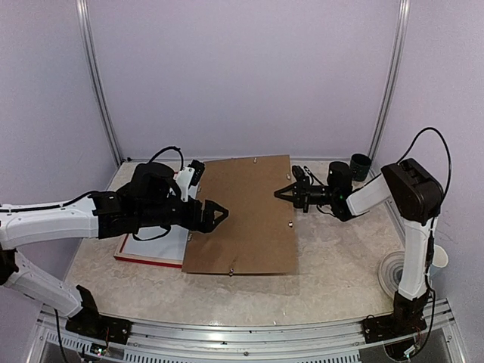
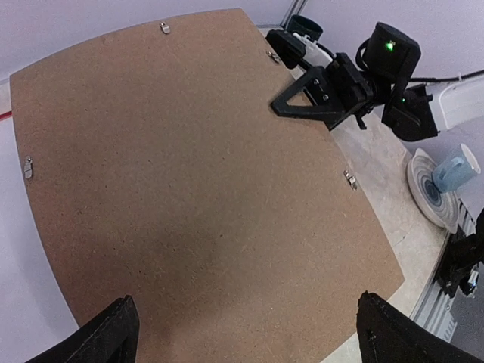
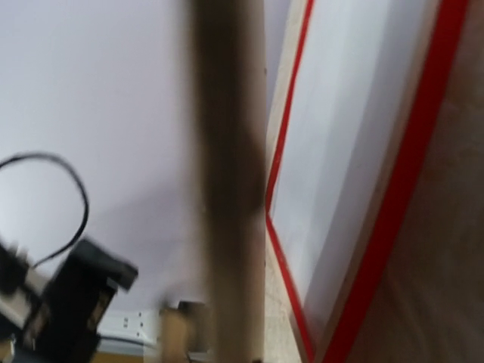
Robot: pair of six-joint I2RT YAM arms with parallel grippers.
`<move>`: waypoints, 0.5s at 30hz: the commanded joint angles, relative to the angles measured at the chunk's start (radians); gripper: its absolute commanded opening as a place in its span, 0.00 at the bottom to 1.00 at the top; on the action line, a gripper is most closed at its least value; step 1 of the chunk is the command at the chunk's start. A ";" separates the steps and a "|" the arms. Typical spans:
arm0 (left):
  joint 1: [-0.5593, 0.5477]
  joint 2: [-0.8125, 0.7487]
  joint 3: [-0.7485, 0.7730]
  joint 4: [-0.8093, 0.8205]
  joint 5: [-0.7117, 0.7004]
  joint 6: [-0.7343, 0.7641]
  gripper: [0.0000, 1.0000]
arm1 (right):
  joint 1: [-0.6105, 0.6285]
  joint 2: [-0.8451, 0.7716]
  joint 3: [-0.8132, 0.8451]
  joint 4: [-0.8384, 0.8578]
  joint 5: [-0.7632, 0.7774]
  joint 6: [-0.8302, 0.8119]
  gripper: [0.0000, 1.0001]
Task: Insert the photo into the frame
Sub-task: Move the frame body to the center of the board.
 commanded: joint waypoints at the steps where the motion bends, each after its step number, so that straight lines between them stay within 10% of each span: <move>1: -0.095 0.075 0.102 -0.145 -0.149 0.106 0.99 | -0.026 -0.009 0.036 -0.018 0.029 0.023 0.00; 15: -0.241 0.251 0.255 -0.338 -0.260 0.207 0.99 | -0.075 0.010 0.026 0.187 0.009 0.259 0.00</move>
